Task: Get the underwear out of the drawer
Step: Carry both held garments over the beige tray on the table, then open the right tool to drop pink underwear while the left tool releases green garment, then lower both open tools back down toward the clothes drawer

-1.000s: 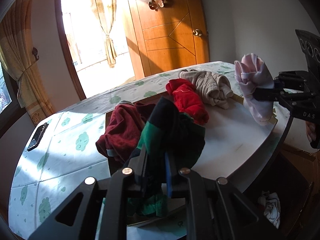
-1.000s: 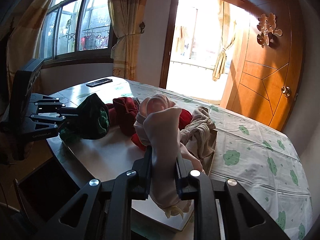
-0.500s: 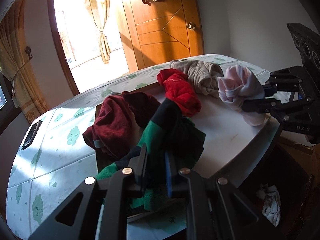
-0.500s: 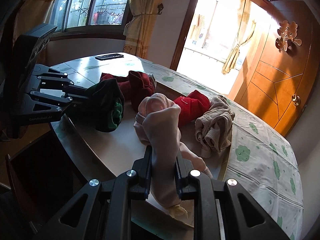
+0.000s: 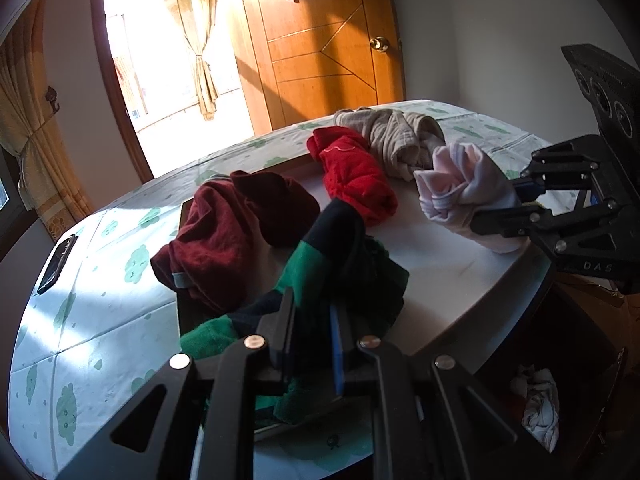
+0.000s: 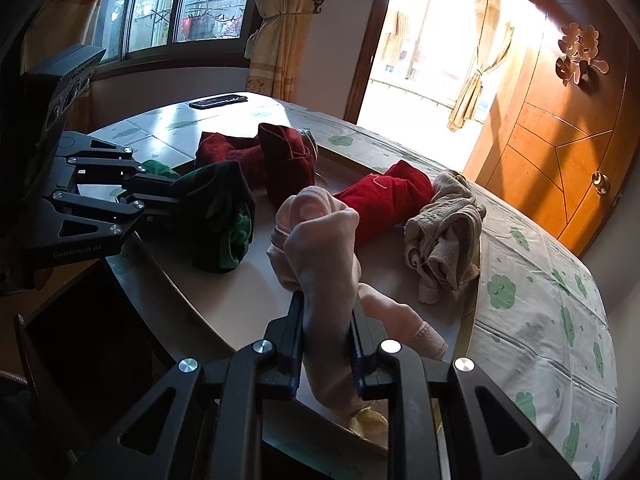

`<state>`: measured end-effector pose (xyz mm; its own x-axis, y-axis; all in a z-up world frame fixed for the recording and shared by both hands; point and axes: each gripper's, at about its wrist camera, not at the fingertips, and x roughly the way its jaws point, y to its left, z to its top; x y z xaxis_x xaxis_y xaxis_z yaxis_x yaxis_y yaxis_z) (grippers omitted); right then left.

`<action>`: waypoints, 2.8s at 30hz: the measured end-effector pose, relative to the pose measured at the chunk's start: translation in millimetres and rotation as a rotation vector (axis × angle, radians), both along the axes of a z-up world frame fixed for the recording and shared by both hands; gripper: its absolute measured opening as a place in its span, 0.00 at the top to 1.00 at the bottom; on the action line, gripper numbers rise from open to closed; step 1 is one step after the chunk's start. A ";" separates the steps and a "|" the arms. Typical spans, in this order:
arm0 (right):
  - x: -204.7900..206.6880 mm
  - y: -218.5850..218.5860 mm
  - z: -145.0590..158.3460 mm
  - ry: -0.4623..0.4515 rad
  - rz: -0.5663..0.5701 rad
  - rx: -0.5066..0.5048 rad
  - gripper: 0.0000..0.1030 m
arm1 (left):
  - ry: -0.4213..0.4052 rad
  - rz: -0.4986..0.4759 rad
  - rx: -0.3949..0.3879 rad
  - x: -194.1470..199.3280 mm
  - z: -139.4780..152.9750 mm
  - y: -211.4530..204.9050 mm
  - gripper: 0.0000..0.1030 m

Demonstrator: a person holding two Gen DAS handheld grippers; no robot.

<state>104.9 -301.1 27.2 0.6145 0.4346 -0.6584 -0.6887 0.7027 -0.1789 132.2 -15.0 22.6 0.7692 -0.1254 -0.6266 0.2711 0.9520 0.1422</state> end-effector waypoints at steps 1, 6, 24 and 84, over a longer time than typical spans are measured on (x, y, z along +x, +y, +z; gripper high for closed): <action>0.2 0.3 -1.2 0.006 -0.001 -0.001 0.79 | 0.002 -0.001 -0.001 0.3 -0.3 0.0 0.88; 3.0 3.8 -6.4 0.025 -0.005 -0.013 0.79 | 0.013 0.000 -0.003 1.4 -1.3 0.0 0.88; 14.5 11.2 -14.9 0.089 -0.034 -0.028 0.79 | 0.062 -0.005 -0.009 10.3 -2.2 -0.6 0.88; -2.0 -23.8 -8.9 0.137 -0.093 0.171 0.36 | 0.033 0.030 -0.019 -8.8 6.6 -5.3 0.01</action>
